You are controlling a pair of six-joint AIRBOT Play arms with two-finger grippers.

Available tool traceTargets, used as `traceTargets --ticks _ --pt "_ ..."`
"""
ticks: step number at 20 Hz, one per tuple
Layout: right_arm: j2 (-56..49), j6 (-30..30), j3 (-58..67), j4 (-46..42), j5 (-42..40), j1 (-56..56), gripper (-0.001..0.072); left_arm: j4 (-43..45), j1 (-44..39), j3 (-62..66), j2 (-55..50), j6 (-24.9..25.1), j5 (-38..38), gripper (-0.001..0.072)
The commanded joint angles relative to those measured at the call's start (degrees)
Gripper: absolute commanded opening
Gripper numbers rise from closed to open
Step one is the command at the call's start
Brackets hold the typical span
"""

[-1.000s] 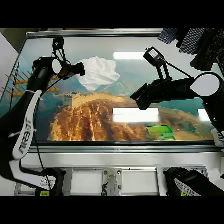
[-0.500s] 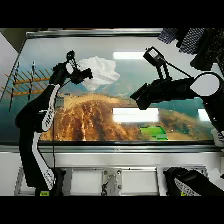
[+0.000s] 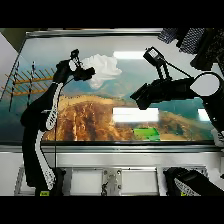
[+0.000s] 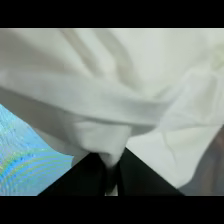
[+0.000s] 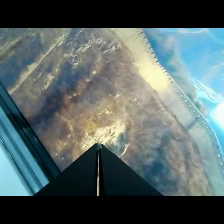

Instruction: Fold the clothes and pants, and hang the long-sleeved shirts on hangers.

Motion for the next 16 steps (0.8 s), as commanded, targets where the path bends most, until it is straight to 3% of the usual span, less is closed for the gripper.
traceTargets --ticks 1,6,11,13,16 --pt "-0.02 0.00 0.00 0.02 0.02 0.04 0.0022 0.31 -0.02 0.26 9.29 2.60 0.96 0.0014" --pt "-0.04 0.02 0.00 2.60 -0.81 0.04 0.0022 0.37 -1.95 0.15 28.79 9.07 0.59 0.0014" --pt "1.14 -0.74 0.44 4.81 3.43 -1.22 0.0018 6.38 -7.52 0.15 43.56 9.11 -6.49 0.0014" --pt "4.11 2.23 1.09 2.03 -0.68 -5.27 0.0018 10.88 -12.61 -0.37 48.13 9.11 -11.78 0.0014" --pt "9.79 9.31 1.07 -1.60 -7.39 -13.64 0.0018 16.48 -21.79 -8.22 54.97 7.02 -11.85 0.0013"
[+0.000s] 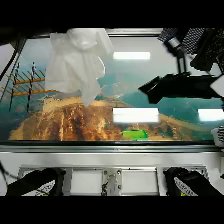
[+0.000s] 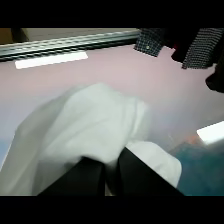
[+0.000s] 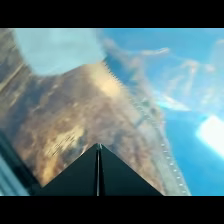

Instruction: Fold the clothes and pants, and hang the long-sleeved shirts on hangers.

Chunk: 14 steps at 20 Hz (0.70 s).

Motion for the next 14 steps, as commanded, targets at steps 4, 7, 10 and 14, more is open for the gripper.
traceTargets --ticks 4,7,10,14 --pt "8.37 8.57 0.22 -3.02 -6.54 -15.82 0.0018 6.56 -16.31 -19.12 7.39 -7.41 6.78 0.0014" --pt "9.05 9.22 0.22 -3.02 -6.51 -19.45 0.0018 6.51 -19.76 -24.74 0.55 -8.59 13.46 0.0029" --pt "8.81 9.18 0.20 -3.52 -6.49 -21.81 0.0032 6.05 -17.16 -22.86 -6.32 -9.79 12.02 0.0708" --pt "8.33 9.16 -0.13 -8.92 -1.86 -23.74 0.0537 2.93 -6.03 -24.24 -7.74 -10.62 1.90 0.0709"
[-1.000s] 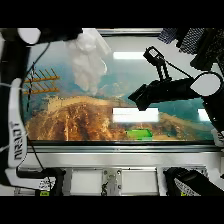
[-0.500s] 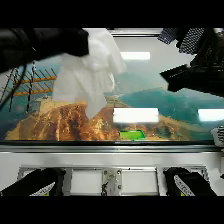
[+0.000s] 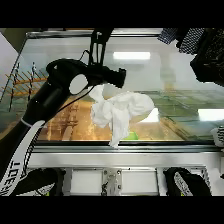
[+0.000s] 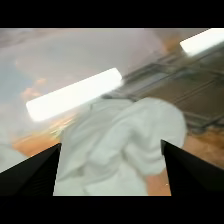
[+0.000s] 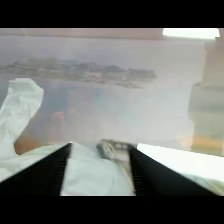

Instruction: Fold the clothes and pants, and hang the long-sleeved shirts on hangers.

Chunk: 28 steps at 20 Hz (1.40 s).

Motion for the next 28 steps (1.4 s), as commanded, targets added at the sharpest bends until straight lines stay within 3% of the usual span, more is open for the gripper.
traceTargets --ticks 1,2,5,9,12,15,16,17,18,19,20,21,28 --pt "-0.52 0.31 -0.85 -5.70 4.50 -1.55 0.0531 -5.38 8.74 -5.16 -0.92 0.02 -6.82 0.0708" --pt "-0.79 0.33 -2.12 -7.52 5.40 -1.53 0.0492 -8.79 11.23 -9.25 -0.28 1.07 -7.39 0.0708" --pt "-1.92 0.33 -8.35 -8.39 5.51 -1.53 0.0494 -18.91 16.87 -23.39 0.74 6.14 -5.90 0.0709" --pt "-6.47 0.31 -16.02 -8.17 5.31 -1.53 0.0494 -27.10 19.08 -36.98 0.59 14.16 4.42 0.0708" --pt "-10.97 0.31 -18.67 -6.58 5.29 -1.49 0.0495 -31.43 19.04 -40.70 0.07 19.12 9.42 0.0708" --pt "-17.05 0.26 -18.97 -3.02 5.27 -1.44 0.0498 -36.24 18.60 -39.23 -3.56 24.11 7.61 0.0708" --pt "-19.08 0.28 -18.97 -1.11 5.03 -1.42 0.0529 -37.18 18.16 -38.42 -5.03 24.98 7.10 0.0707" --pt "-21.27 0.26 -18.99 1.18 4.55 -1.42 0.0591 -37.09 17.77 -37.44 -6.40 24.94 6.40 0.0639" --pt "-23.80 0.28 -18.99 3.78 3.65 -1.42 0.0660 -37.09 17.51 -36.30 -7.76 24.92 5.31 0.0429" --pt "-26.40 0.28 -18.99 6.01 2.60 -1.40 0.0660 -37.09 17.51 -35.23 -8.92 24.87 3.96 0.0228" --pt "-28.79 0.28 -18.99 7.72 1.68 -1.33 0.0660 -36.92 17.62 -34.40 -9.66 24.87 2.64 0.0073" --pt "-31.10 0.28 -18.99 9.22 0.72 -1.20 0.0658 -36.65 17.99 -33.79 -9.99 24.92 1.44 0.0014" --pt "-41.11 0.33 -18.99 11.80 -9.62 6.12 0.0656 -36.68 22.75 -33.62 -5.92 24.87 1.31 0.0014"
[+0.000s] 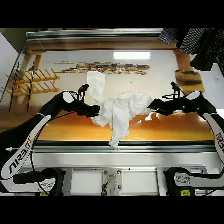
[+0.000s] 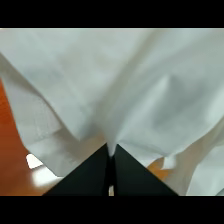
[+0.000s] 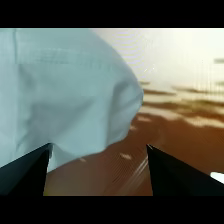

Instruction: Fold the clothes and pants, and hang the long-sleeved shirts on hangers.

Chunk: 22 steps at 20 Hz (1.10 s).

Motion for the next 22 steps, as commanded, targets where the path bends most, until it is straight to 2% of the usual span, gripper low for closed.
traceTargets --ticks 1,2,4,5,7,9,12,15,18,22 --pt "-3.82 0.00 -0.04 1.33 -6.03 3.96 0.0653 -0.11 2.01 0.20 2.21 0.13 -0.59 0.0014" --pt "-3.93 -0.07 -0.04 1.29 -7.08 4.74 0.0593 -0.11 2.36 0.20 2.97 0.11 -0.59 0.0014" --pt "-3.61 -1.31 0.31 1.31 -7.80 5.42 0.0094 0.00 2.36 0.20 4.98 0.15 -0.35 0.0014" --pt "-2.64 -1.31 0.90 1.11 -7.34 5.33 0.0018 0.48 2.64 0.24 6.67 0.13 0.07 0.0014" --pt "1.60 -1.33 4.55 -2.82 -4.20 4.13 0.0017 4.68 4.28 2.60 11.06 -1.14 -1.46 0.0014" --pt "8.31 -1.31 11.98 -9.46 2.49 2.62 0.0017 9.07 7.69 9.73 17.27 -2.27 -5.40 0.0014" --pt "20.44 -1.29 23.89 -12.26 10.32 0.76 0.0017 8.50 12.44 22.99 27.08 -2.71 -6.60 0.0014" --pt "33.42 -1.16 30.01 -12.04 6.80 0.74 0.0017 8.50 14.16 33.29 36.39 -3.10 -3.87 0.0014" --pt "44.22 -0.11 30.36 -12.31 2.34 0.72 0.0017 9.03 14.45 37.20 43.58 -3.08 -0.83 0.0013" --pt "50.58 3.82 30.36 -12.31 3.87 0.72 0.0017 9.01 14.45 36.26 48.22 -3.13 1.57 0.0014"
